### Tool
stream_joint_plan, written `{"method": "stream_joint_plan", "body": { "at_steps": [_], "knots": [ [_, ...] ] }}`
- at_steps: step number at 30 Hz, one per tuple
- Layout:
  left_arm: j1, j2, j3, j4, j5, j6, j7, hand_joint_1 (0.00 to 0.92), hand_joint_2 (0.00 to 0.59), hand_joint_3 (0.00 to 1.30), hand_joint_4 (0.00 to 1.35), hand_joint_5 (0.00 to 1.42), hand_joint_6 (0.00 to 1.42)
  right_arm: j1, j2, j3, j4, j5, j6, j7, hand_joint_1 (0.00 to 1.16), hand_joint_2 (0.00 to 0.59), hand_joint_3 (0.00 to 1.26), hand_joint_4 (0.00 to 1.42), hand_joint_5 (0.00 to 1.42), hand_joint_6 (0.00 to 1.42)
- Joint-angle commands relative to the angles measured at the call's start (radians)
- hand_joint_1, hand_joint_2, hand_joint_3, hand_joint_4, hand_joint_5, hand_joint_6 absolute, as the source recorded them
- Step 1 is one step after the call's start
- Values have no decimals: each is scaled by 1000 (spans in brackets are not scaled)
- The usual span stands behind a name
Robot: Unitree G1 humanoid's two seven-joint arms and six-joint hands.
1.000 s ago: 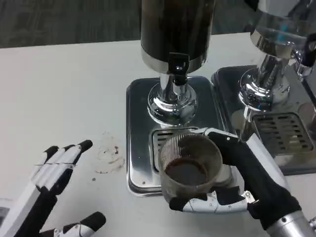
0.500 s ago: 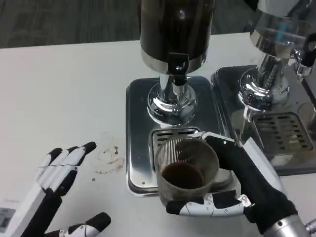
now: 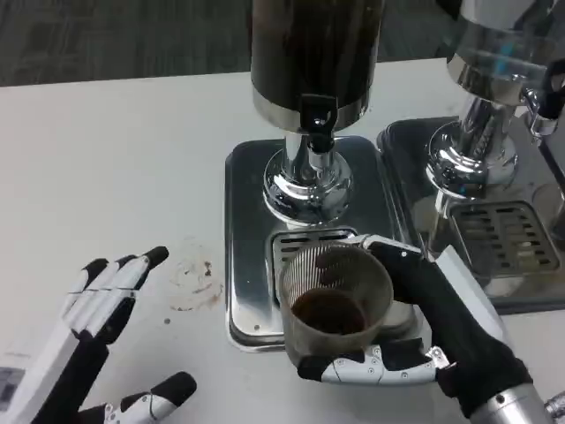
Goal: Grasp the cup under the faucet to collect the drink, then remove the cup.
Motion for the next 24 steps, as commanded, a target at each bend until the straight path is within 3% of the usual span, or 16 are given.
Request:
{"method": "stream_joint_plan", "body": {
  "at_steps": [1,24],
  "knots": [
    [-6,-6,-3,17,-1,5,17,0,164,55,0,60,0,-10,6,-10,-18,13,-14,-19,1031,94,810,834,812,889],
    [-26,-10,-24,31,-2,-1,11,0,165,55,0,69,0,-11,13,-16,-2,13,-25,-33,1028,94,818,835,812,889]
  ]
}}
